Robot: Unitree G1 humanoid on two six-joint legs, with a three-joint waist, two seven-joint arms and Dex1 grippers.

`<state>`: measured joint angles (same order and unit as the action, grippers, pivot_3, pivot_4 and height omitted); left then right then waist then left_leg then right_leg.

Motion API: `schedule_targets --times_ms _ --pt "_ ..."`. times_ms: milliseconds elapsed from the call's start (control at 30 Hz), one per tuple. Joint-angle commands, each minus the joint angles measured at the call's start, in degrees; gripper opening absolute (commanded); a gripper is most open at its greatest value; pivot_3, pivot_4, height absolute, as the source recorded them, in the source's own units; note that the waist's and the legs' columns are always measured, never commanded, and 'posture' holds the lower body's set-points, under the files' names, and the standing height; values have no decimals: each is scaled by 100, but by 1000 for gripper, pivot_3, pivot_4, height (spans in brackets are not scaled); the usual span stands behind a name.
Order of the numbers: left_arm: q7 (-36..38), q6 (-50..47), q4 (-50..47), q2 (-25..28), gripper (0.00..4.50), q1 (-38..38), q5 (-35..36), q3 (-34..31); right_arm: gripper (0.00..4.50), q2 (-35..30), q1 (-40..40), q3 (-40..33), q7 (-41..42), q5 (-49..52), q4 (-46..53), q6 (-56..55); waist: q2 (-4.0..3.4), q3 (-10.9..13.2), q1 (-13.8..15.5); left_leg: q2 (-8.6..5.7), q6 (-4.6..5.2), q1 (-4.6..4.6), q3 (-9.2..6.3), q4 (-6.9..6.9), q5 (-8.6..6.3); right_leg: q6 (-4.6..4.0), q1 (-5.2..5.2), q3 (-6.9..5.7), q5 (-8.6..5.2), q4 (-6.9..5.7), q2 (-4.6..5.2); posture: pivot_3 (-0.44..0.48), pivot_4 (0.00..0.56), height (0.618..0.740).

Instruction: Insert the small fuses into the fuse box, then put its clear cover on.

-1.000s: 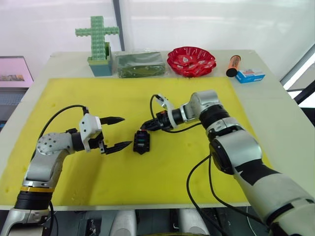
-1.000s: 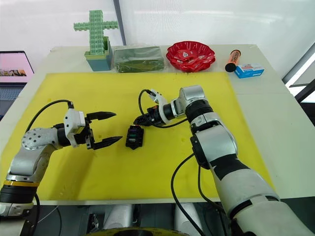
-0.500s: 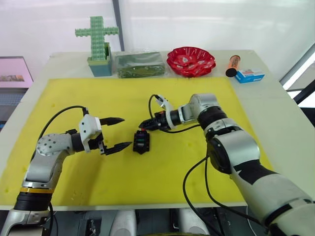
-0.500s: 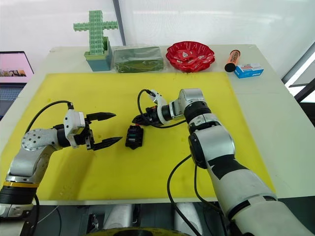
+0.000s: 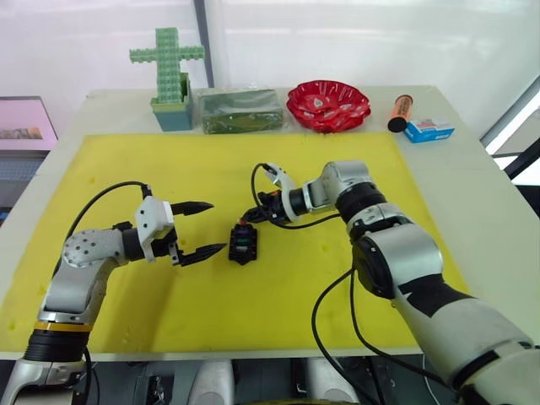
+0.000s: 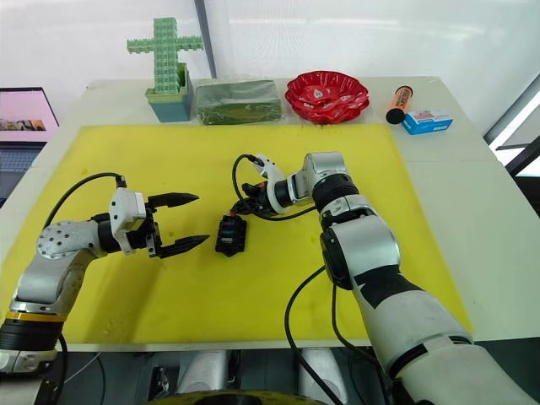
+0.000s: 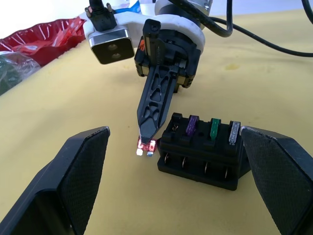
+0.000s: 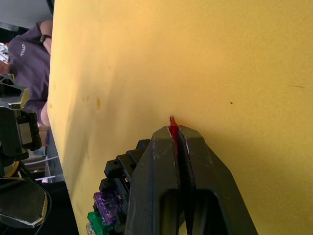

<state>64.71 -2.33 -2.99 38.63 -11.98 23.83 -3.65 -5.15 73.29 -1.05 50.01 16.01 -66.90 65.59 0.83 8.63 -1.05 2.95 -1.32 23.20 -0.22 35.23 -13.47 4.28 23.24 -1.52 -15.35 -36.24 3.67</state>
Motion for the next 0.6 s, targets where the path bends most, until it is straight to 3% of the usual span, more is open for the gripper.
schedule_targets --times_ms 33,333,500,600 --pt "-6 34 -186 78 4500 10 74 -162 53 -35 46 -140 8 33 56 -37 0 0 0 0 0 0 0 0 0 0 0 0 0 0 0 0 150 740" --pt "20 19 -197 55 4500 -24 152 -177 53 -412 475 -446 116 123 222 -258 -2 1 15 0 0 2 0 1 0 0 0 0 0 0 1 0 150 740" --pt "92 -124 -422 53 4500 80 370 -189 53 -832 449 -18 718 91 833 306 -1 1 8 0 0 2 0 0 0 0 0 0 0 2 0 0 150 740" --pt "227 -235 -586 95 4500 92 541 -183 53 -1311 209 422 1113 250 1740 981 -2 1 12 0 0 3 0 0 0 0 1 0 0 2 0 0 150 740"
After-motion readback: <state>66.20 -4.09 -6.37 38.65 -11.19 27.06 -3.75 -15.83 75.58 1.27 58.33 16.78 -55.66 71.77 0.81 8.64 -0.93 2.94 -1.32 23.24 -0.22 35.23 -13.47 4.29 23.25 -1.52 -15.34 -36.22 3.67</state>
